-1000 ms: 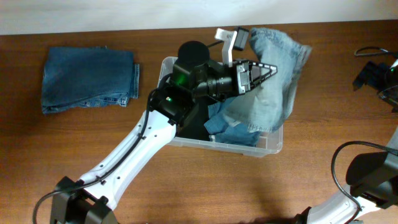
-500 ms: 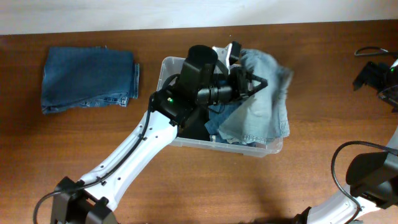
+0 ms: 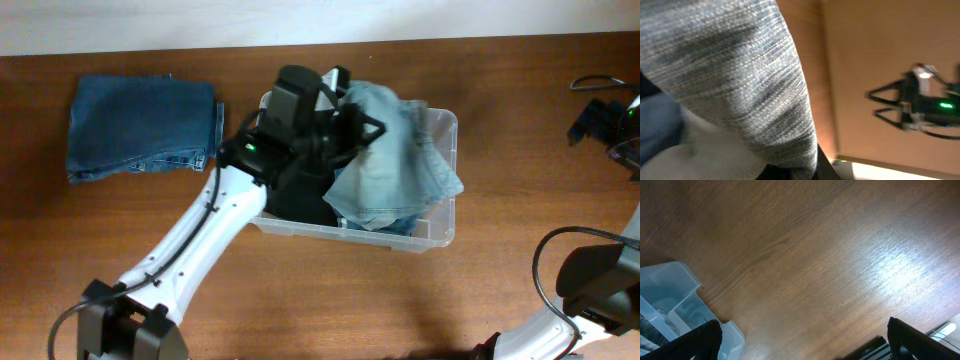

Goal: Pack container
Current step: 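Lower the light blue jeans into the bin and release, then press the light blue jeans flat in the bin with the left gripper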

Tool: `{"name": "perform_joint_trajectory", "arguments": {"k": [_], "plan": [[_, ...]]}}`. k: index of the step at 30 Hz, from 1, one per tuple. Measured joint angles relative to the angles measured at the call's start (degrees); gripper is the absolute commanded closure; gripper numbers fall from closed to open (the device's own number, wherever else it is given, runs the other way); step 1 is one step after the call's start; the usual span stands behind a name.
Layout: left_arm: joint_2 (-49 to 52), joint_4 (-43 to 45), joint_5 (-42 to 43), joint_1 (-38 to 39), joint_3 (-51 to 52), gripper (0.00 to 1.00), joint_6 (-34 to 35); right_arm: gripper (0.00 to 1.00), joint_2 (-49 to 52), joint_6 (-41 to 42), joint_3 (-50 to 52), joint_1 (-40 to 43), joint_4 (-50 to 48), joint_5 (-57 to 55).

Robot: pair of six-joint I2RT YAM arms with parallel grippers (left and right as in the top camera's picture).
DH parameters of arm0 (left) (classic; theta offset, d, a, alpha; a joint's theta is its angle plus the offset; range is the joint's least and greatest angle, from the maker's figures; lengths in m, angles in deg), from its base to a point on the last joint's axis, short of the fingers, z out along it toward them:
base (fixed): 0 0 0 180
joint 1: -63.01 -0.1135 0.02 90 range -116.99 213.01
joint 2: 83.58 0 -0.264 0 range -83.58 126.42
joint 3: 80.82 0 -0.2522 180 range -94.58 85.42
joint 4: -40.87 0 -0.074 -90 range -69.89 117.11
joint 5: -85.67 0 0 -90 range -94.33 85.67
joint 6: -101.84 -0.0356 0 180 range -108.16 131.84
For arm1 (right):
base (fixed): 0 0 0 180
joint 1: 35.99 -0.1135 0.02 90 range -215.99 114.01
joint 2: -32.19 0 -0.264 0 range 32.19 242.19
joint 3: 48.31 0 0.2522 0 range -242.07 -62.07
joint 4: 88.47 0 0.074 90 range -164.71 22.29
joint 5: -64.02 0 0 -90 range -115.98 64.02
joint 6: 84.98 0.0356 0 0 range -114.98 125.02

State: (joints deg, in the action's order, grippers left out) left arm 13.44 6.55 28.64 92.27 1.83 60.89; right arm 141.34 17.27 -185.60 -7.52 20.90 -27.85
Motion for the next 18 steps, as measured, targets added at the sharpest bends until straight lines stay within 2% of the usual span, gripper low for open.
{"name": "perform_joint_trajectory", "arguments": {"k": [7, 10, 12, 15, 17, 18], "plan": [[2.6, -11.0, -0.2, -6.9, -0.1, 0.94, -14.8, 0.02, 0.0, 0.0, 0.0, 0.0, 0.0, 0.0], [5.5, -12.9, -0.2, -9.2, -0.3, 0.73, -22.1, 0.02, 0.0, 0.0, 0.0, 0.0, 0.0, 0.0], [8.7, -13.3, -0.3, -10.7, -0.4, 0.72, -27.1, 0.01, 0.0, 0.0, 0.0, 0.0, 0.0, 0.0], [12.7, -14.0, -0.4, -12.7, -0.4, 0.72, -31.0, 0.02, 0.0, 0.0, 0.0, 0.0, 0.0, 0.0], [15.2, -14.2, -0.4, -14.5, -0.4, 0.57, -33.0, 0.02, 0.0, 0.0, 0.0, 0.0, 0.0, 0.0], [15.9, -14.4, 0.0, -15.2, -0.4, 0.34, -33.7, 0.02, 0.0, 0.0, 0.0, 0.0, 0.0, 0.0]]}}
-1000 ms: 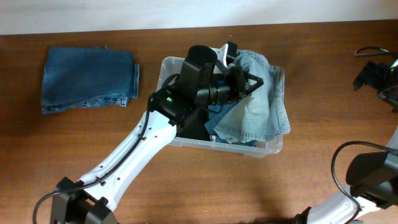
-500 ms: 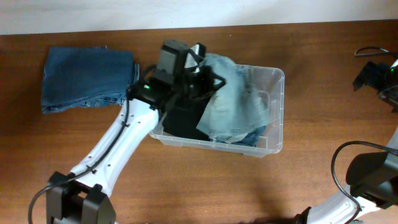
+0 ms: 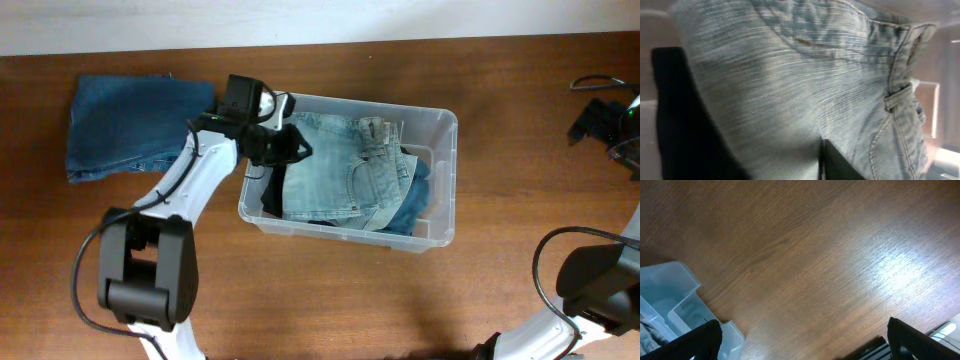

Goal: Pack container
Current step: 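Press the light blue jeans flat in the bin with the left gripper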

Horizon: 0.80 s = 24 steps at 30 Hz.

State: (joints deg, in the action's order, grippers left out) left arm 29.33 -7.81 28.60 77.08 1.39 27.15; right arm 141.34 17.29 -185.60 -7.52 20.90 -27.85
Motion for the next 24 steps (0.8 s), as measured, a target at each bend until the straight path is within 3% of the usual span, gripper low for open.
{"name": "perform_joint_trajectory", "arguments": {"k": [1, 6, 7, 12, 17, 24], "plan": [[0.3, -0.3, 0.2, -0.6, 0.0, 0.21, -1.7, 0.02, 0.0, 0.0, 0.0, 0.0, 0.0, 0.0], [0.3, -2.1, 1.1, -4.7, -0.1, 0.13, -8.9, 0.01, 0.0, 0.0, 0.0, 0.0, 0.0, 0.0], [0.3, -2.8, 1.1, -5.5, -0.3, 0.07, -9.5, 0.02, 0.0, 0.0, 0.0, 0.0, 0.0, 0.0], [0.3, -6.5, 0.5, -7.0, -3.4, 0.01, -12.4, 0.01, 0.0, 0.0, 0.0, 0.0, 0.0, 0.0], [0.3, -12.8, -0.2, -5.4, -10.1, 0.01, -12.5, 0.01, 0.0, 0.0, 0.0, 0.0, 0.0, 0.0], [0.4, -17.1, -0.5, -3.4, -20.9, 0.01, -4.9, 0.01, 0.0, 0.0, 0.0, 0.0, 0.0, 0.0]]}}
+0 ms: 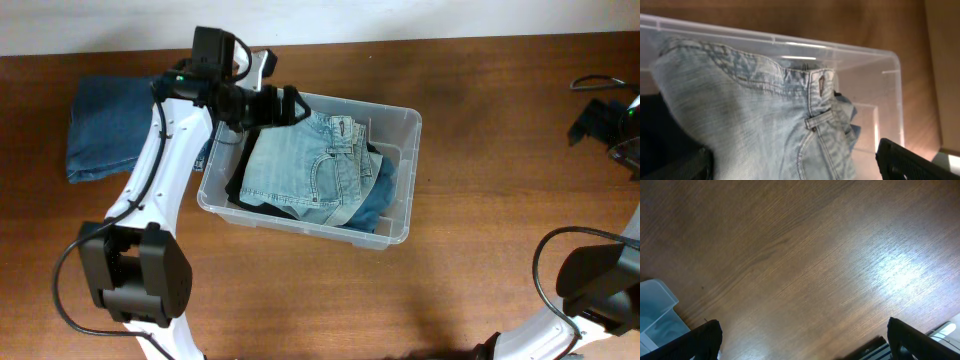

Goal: Pack container
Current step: 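Press the light blue jeans flat in the bin with the left gripper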

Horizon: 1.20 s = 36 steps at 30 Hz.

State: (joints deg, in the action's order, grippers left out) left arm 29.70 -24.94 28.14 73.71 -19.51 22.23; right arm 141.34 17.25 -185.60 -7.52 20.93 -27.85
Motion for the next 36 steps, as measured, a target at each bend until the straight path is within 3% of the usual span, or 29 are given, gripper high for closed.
{"name": "perform_joint_trajectory", "arguments": {"k": [9, 12, 14, 17, 19, 21, 25, 32, 36], "plan": [[0.0, -12.2, -11.4, 0.1, -10.2, 0.01, -0.2, 0.01, 0.0, 0.0, 0.0, 0.0, 0.0, 0.0], [0.0, -16.9, -13.4, 0.6, -10.7, 0.11, -3.3, 0.02, 0.0, 0.0, 0.0, 0.0, 0.0, 0.0], [0.0, -20.5, -16.1, 2.1, -10.7, 0.41, -5.0, 0.01, 0.0, 0.0, 0.0, 0.0, 0.0, 0.0], [0.0, -24.9, -21.5, 6.0, -10.7, 0.75, -6.6, 0.01, 0.0, 0.0, 0.0, 0.0, 0.0, 0.0], [0.0, -26.2, -23.4, 8.5, -10.7, 0.91, -6.9, 0.02, 0.0, 0.0, 0.0, 0.0, 0.0, 0.0], [0.3, -28.2, -25.1, 11.4, -10.7, 0.99, -7.3, 0.02, 0.0, 0.0, 0.0, 0.0, 0.0, 0.0], [3.1, -30.8, -27.7, 14.9, -10.8, 0.99, -6.7, 0.01, 0.0, 0.0, 0.0, 0.0, 0.0, 0.0], [16.7, -34.0, -29.0, 15.1, -10.9, 0.99, -5.2, 0.02, 0.0, 0.0, 0.0, 0.0, 0.0, 0.0], [19.1, -33.3, -29.0, 15.1, -10.9, 0.99, -5.0, 0.02, 0.0, 0.0, 0.0, 0.0, 0.0, 0.0]]}}
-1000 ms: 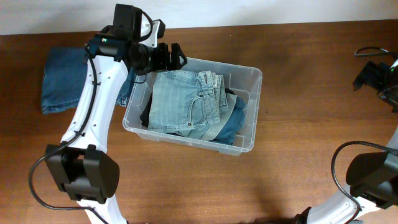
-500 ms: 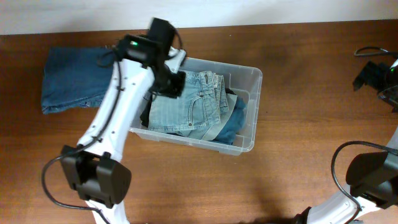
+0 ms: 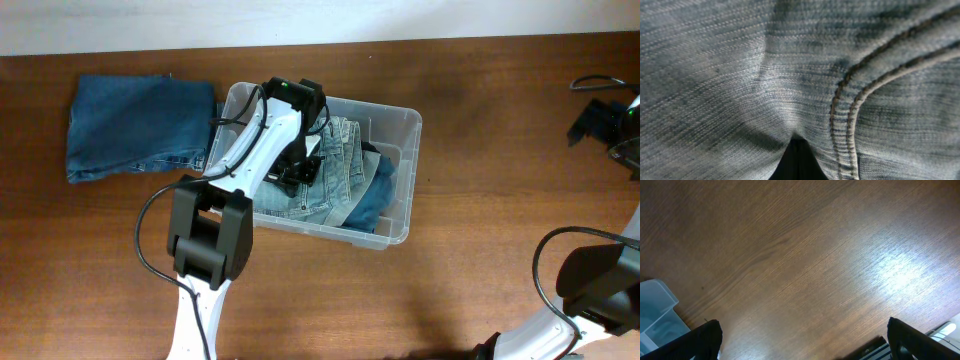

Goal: Pack container
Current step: 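Press the light blue jeans flat in the bin with the left gripper, then push the jeans' right side down into the bin with the left gripper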

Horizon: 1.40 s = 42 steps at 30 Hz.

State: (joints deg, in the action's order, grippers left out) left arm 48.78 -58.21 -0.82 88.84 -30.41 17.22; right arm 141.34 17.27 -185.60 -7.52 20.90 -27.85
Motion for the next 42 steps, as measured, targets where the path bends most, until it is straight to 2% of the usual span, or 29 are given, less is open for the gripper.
{"name": "perform_joint_trajectory", "arguments": {"k": [6, 11, 16, 24, 31, 38, 42], "plan": [[0.4, 0.2, -1.0, -0.1, -4.3, 1.00, 0.0, 0.02, 0.0, 0.0, 0.0, 0.0, 0.0, 0.0], [0.4, 1.1, -7.3, -0.7, -13.0, 1.00, 0.3, 0.01, 0.0, 0.0, 0.0, 0.0, 0.0, 0.0], [1.0, 0.6, -11.1, -3.0, -14.1, 1.00, 3.7, 0.01, 0.0, 0.0, 0.0, 0.0, 0.0, 0.0], [7.8, -0.4, -9.7, -5.6, -12.2, 0.99, 5.0, 0.02, 0.0, 0.0, 0.0, 0.0, 0.0, 0.0], [8.1, -1.6, -9.7, -5.6, -13.6, 1.00, 5.2, 0.01, 0.0, 0.0, 0.0, 0.0, 0.0, 0.0], [9.6, -8.0, -7.7, -5.0, -27.6, 1.00, 5.2, 0.02, 0.0, 0.0, 0.0, 0.0, 0.0, 0.0], [9.6, -7.6, -4.0, -2.2, -31.0, 0.99, 5.2, 0.02, 0.0, 0.0, 0.0, 0.0, 0.0, 0.0]]}}
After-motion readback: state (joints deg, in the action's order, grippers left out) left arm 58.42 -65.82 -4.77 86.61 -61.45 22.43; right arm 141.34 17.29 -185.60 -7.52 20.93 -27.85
